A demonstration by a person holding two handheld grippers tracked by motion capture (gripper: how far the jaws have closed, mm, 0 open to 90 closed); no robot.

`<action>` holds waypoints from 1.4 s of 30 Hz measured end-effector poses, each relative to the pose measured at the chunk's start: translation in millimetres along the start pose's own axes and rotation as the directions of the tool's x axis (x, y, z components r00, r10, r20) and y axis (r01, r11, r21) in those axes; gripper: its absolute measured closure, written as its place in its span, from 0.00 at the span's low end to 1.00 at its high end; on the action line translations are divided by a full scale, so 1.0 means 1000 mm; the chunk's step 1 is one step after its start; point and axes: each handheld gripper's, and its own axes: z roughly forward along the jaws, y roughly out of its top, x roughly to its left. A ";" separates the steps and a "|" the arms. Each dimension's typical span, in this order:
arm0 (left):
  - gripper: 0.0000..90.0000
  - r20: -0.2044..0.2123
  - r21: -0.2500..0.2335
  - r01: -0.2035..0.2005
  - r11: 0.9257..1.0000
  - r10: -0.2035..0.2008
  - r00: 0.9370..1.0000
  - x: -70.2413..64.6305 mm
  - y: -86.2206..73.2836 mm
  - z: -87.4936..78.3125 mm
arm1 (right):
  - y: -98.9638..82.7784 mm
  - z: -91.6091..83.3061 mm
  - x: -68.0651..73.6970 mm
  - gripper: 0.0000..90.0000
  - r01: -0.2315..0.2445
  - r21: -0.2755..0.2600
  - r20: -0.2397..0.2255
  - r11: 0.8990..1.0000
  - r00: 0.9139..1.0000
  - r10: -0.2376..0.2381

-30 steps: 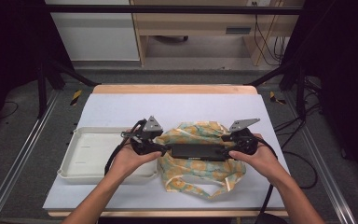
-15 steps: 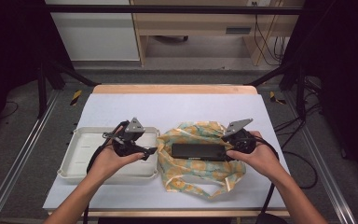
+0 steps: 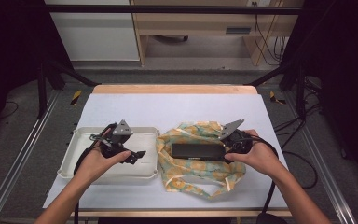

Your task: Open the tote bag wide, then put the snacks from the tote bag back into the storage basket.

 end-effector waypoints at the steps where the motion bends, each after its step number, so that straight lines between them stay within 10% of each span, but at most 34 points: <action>1: 0.12 -0.003 0.003 0.001 1.000 -0.001 1.000 0.000 -0.002 -0.001 | 0.000 0.000 0.000 0.37 0.003 0.002 0.000 1.000 1.000 -0.003; 23: 0.11 -0.017 0.033 -0.018 0.999 0.019 1.000 -0.004 -0.012 -0.010 | 0.003 0.006 -0.003 0.38 0.085 0.082 -0.047 0.993 0.996 -0.081; 42: 0.12 0.012 0.050 -0.042 0.998 0.041 0.999 -0.009 -0.013 0.003 | 0.005 0.044 -0.011 0.38 0.141 0.224 -0.127 0.964 0.985 -0.115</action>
